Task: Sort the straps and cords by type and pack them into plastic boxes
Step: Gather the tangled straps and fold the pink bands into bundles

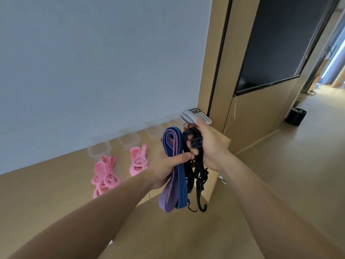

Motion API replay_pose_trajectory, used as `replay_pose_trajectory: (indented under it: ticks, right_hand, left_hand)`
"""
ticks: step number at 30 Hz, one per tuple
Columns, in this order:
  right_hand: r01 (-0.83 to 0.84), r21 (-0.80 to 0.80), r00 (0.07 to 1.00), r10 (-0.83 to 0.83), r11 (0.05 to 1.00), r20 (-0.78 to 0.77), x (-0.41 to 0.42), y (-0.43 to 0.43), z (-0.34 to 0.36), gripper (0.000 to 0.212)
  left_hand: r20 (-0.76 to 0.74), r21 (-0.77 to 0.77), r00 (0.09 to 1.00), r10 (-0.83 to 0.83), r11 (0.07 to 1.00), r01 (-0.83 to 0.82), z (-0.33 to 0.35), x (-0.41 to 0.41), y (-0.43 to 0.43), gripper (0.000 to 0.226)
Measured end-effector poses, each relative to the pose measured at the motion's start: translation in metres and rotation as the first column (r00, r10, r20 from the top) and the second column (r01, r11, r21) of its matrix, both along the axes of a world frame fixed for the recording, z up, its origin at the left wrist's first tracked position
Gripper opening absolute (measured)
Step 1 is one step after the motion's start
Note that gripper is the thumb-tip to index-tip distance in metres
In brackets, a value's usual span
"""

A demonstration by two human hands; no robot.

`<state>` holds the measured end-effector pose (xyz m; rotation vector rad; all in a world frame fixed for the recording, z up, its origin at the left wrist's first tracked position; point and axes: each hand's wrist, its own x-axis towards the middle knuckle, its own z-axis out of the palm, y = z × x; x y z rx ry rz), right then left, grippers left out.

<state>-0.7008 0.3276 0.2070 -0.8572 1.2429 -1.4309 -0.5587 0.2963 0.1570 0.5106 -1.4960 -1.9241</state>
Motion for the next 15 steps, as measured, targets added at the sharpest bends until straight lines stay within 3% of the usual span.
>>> replay_pose_trajectory:
  ticks: [3, 6, 9, 12, 15]
  right_hand:
    - [-0.032, 0.048, 0.993, 0.026, 0.998, 0.116, -0.004, -0.016, -0.006, 0.061]
    - [-0.054, 0.051, 0.981, 0.043, 0.997, 0.189, -0.012, -0.035, -0.013, 0.061]
    - [-0.048, 0.061, 0.973, 0.032, 0.997, 0.229, -0.021, -0.060, -0.021, 0.054]
    - [-0.063, 0.091, 0.989, 0.050, 0.994, 0.138, -0.027, -0.091, -0.028, 0.034]
    - [-0.085, 0.088, 0.996, 0.086, 0.992, -0.011, -0.029, -0.131, -0.034, 0.025]
  left_hand:
    - [0.031, -0.013, 1.000, 0.002, 1.000, -0.002, -0.012, -0.011, -0.015, 0.033]
    - [0.140, 0.011, 0.989, 0.045, 0.999, -0.047, -0.024, -0.021, -0.037, 0.027]
    - [0.151, 0.114, 0.983, 0.102, 0.986, -0.119, -0.035, -0.032, -0.065, 0.023]
    - [0.136, 0.259, 0.978, 0.156, 0.948, -0.186, -0.045, -0.036, -0.098, 0.024]
    - [0.062, 0.370, 0.997, 0.039, 0.927, -0.060, -0.049, -0.032, -0.131, 0.029]
